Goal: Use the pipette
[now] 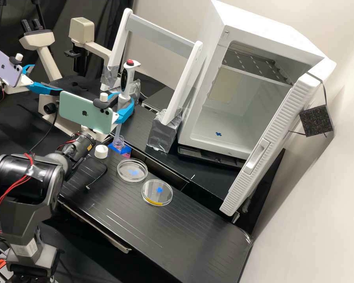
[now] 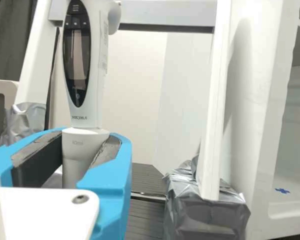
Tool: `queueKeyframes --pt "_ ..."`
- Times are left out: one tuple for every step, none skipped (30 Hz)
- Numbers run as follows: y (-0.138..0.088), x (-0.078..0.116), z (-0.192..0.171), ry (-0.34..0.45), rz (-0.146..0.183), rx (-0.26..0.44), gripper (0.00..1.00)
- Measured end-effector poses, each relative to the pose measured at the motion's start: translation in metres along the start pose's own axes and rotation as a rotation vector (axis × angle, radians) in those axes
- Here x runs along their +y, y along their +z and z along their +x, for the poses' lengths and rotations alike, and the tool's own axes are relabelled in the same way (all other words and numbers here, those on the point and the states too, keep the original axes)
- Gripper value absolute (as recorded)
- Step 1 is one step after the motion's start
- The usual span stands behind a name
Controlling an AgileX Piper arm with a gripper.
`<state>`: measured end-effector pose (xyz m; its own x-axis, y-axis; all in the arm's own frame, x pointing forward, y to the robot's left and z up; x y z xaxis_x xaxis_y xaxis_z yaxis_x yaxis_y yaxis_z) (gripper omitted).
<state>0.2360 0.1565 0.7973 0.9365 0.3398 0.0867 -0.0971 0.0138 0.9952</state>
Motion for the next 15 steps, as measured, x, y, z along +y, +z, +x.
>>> queueKeyframes --pt "0.0 0.0 0.0 0.0 -0.001 0.0 0.0" --pt "0.001 -0.001 0.0 -0.001 0.0 -0.004 0.0" --pt "0.001 -0.001 0.0 -0.001 0.0 -0.006 0.0" --pt "0.001 -0.001 0.0 -0.002 0.0 -0.007 0.0" --pt "0.001 -0.001 0.0 -0.002 0.0 -0.007 0.0" --pt "0.002 -0.002 0.0 -0.003 -0.001 -0.007 0.0" --pt "0.002 -0.002 0.0 -0.003 -0.001 -0.007 0.0" --pt "0.002 -0.001 0.0 0.0 -0.001 -0.008 0.0" --pt "0.003 0.0 -0.001 0.0 -0.004 -0.01 0.0" --pt "0.003 0.003 -0.003 0.008 -0.003 -0.009 0.0" --pt "0.003 0.006 -0.004 0.009 0.001 -0.012 0.0" --pt "0.003 0.009 -0.004 0.018 0.002 -0.013 0.0" --pt "0.002 0.013 -0.005 0.028 0.005 -0.011 0.0" --pt "0.001 0.017 -0.006 0.04 0.007 -0.009 0.0" --pt "0.0 0.022 -0.007 0.056 0.017 -0.004 0.0"
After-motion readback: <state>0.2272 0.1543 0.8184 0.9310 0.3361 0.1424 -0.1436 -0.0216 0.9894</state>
